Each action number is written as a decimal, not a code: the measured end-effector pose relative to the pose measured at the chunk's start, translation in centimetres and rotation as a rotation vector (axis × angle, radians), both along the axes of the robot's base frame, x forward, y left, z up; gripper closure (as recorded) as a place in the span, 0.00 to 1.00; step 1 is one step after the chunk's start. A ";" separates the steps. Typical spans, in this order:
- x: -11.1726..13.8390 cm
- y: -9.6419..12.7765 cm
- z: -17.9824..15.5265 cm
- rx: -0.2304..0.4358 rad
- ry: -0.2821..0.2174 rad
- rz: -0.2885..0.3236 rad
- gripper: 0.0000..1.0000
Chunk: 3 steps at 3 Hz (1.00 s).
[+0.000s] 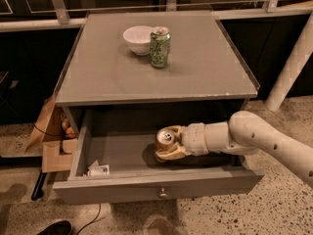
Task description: Place orange can into top drawer
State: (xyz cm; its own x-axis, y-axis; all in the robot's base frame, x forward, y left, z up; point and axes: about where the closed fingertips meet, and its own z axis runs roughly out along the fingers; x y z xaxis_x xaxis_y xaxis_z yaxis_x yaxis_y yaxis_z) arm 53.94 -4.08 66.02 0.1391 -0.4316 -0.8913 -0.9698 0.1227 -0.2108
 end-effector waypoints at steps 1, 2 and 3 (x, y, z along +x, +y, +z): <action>0.0 0.2 -0.5 -0.004 0.005 0.007 1.00; -0.1 0.5 -1.4 -0.012 0.023 0.016 1.00; -0.4 0.7 -2.1 -0.012 0.045 0.023 1.00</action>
Offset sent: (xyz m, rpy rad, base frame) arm -0.0016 0.0034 -0.0231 -0.0240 0.0412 0.0190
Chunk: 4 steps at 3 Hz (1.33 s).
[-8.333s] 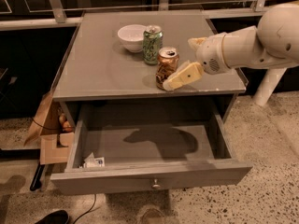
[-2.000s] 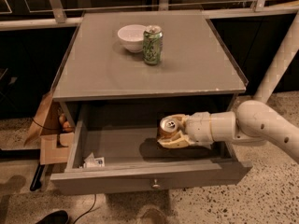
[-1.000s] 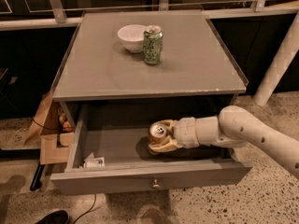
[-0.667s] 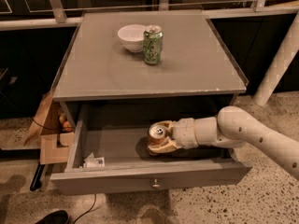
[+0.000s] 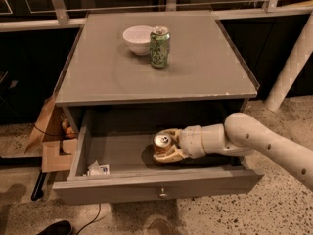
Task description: Place orange can into top drawer
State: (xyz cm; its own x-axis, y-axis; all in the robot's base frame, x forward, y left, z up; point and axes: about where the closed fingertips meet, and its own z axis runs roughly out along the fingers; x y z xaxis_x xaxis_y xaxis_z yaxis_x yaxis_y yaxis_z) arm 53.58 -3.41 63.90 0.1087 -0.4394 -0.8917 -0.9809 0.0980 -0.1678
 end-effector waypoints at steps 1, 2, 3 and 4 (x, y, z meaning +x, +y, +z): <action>0.0 0.0 0.4 0.000 0.000 0.000 0.82; 0.0 0.0 0.4 0.000 0.000 0.000 0.59; 0.0 0.0 0.4 0.000 0.000 0.000 0.37; 0.0 0.0 0.4 0.000 0.000 0.000 0.13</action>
Offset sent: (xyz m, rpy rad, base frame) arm 0.0000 0.0000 0.0040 0.0000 0.0000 0.0001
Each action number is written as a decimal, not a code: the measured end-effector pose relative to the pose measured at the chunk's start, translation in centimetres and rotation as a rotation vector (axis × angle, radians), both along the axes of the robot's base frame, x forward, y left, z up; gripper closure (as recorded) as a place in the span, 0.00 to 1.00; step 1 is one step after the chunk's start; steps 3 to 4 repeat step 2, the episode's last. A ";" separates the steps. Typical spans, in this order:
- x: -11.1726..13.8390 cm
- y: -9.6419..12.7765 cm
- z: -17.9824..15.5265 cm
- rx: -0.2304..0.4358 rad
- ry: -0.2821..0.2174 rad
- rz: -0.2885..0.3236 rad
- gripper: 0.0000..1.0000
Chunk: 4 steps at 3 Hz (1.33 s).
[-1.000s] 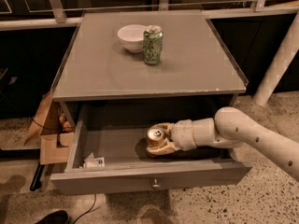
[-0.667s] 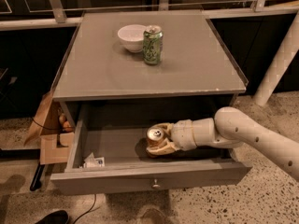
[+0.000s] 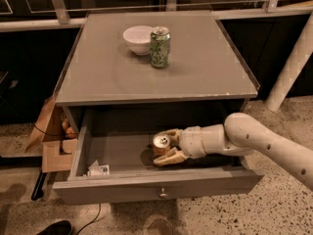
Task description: Place orange can into top drawer
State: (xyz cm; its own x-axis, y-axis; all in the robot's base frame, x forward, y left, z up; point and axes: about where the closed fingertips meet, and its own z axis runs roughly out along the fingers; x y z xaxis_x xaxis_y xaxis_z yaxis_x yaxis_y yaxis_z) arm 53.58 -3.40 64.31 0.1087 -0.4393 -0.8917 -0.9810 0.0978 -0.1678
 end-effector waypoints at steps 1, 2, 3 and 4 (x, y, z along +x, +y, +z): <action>0.0 0.0 0.0 0.000 0.000 0.000 0.00; 0.0 0.0 0.0 0.000 0.000 0.000 0.00; 0.0 0.0 0.0 0.000 0.000 0.000 0.00; 0.0 0.0 0.0 0.000 0.000 0.000 0.00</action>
Offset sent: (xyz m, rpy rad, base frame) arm 0.0000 0.0000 0.0000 0.0000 0.0000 0.0000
